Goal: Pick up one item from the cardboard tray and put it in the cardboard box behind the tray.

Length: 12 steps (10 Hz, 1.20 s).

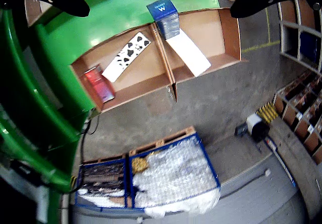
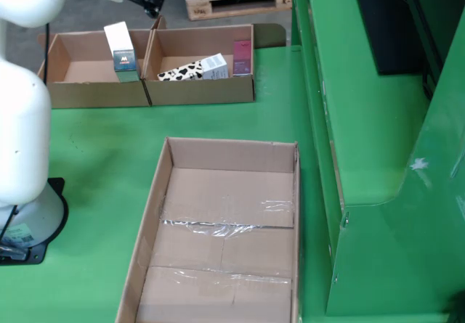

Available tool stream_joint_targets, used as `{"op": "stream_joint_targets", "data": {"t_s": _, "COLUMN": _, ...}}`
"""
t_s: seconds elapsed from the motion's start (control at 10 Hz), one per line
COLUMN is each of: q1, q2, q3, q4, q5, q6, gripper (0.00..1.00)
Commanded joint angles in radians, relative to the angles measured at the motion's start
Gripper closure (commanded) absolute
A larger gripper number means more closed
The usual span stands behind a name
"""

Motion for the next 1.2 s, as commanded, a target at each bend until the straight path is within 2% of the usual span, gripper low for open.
{"op": "stream_joint_targets", "data": {"t_s": 0.0, "q1": 0.008, "q2": -0.21, "q3": 0.797, "q4": -0.458, "q5": -0.073, "q6": 0.133, "gripper": 0.0}}
{"op": "stream_joint_targets", "data": {"t_s": 0.2, "q1": 0.013, "q2": -0.247, "q3": 1.037, "q4": -0.616, "q5": -0.138, "q6": 0.237, "gripper": 0.0}}
{"op": "stream_joint_targets", "data": {"t_s": 0.4, "q1": 0.045, "q2": -0.212, "q3": 1.165, "q4": -0.748, "q5": -0.201, "q6": 0.333, "gripper": 0.0}}
{"op": "stream_joint_targets", "data": {"t_s": 0.7, "q1": 0.218, "q2": -0.077, "q3": 1.363, "q4": -1.035, "q5": -0.457, "q6": 0.607, "gripper": 0.0}}
{"op": "stream_joint_targets", "data": {"t_s": 1.0, "q1": 0.416, "q2": 0.194, "q3": 1.326, "q4": -1.299, "q5": -0.713, "q6": 0.863, "gripper": 0.0}}
{"op": "stream_joint_targets", "data": {"t_s": 1.1, "q1": 0.578, "q2": 0.403, "q3": 1.133, "q4": -1.377, "q5": -0.767, "q6": 1.023, "gripper": 0.0}}
